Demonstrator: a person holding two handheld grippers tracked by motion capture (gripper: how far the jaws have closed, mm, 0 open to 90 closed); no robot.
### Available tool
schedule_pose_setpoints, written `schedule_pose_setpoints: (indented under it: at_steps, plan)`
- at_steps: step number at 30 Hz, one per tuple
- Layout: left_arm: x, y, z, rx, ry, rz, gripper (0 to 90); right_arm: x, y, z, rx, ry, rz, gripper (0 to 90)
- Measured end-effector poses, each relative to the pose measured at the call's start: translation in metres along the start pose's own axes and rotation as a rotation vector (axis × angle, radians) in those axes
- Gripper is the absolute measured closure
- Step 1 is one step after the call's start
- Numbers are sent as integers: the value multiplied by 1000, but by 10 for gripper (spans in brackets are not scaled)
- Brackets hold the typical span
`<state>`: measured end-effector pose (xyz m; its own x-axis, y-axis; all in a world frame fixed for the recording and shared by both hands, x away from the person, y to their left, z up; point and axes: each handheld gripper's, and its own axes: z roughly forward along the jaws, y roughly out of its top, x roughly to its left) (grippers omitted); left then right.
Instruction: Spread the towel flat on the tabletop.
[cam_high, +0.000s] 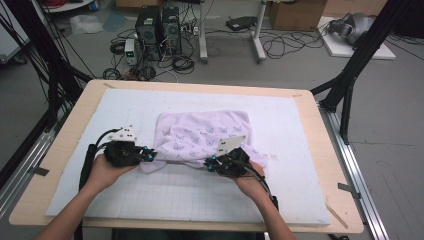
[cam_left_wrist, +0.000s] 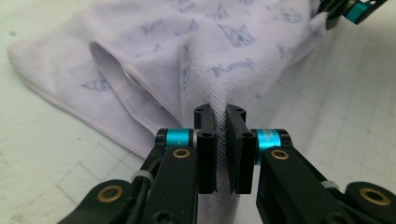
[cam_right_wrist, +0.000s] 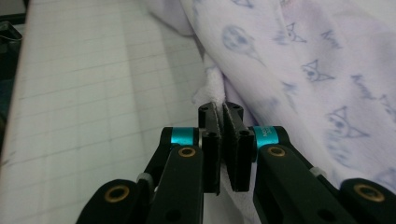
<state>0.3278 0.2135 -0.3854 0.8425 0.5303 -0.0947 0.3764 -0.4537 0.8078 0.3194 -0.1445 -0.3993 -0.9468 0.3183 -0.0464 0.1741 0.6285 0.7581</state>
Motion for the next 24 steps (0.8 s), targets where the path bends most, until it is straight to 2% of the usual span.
schedule_pose_setpoints:
  at_steps: [5, 7, 9, 11, 14, 18, 22, 24]
  plan:
    - [-17, 15, -8, -22, -32, 38, 833, 14, -2, -36, -46, 37, -11, 867]
    - [-23, 19, -7, -23, -43, 55, 830, 18, -2, -51, -48, 33, -20, 867]
    - [-27, 24, 2, -4, -46, 74, 828, 17, -2, -63, -41, 13, -25, 866]
    - [-27, 28, 16, 34, -28, 82, 828, 8, -4, -69, -36, -6, -3, 866]
    - [-19, 30, 42, 93, 7, 70, 828, -15, -7, -62, 14, -50, 27, 865]
    - [0, 24, 72, 152, 40, 11, 824, -46, -18, -36, 77, -53, 114, 862]
    - [12, 18, 83, 164, 48, -28, 803, -60, -25, -16, 97, -51, 162, 854]
    - [12, 19, 79, 153, 57, -22, 770, -62, -26, -14, 94, -55, 176, 833]
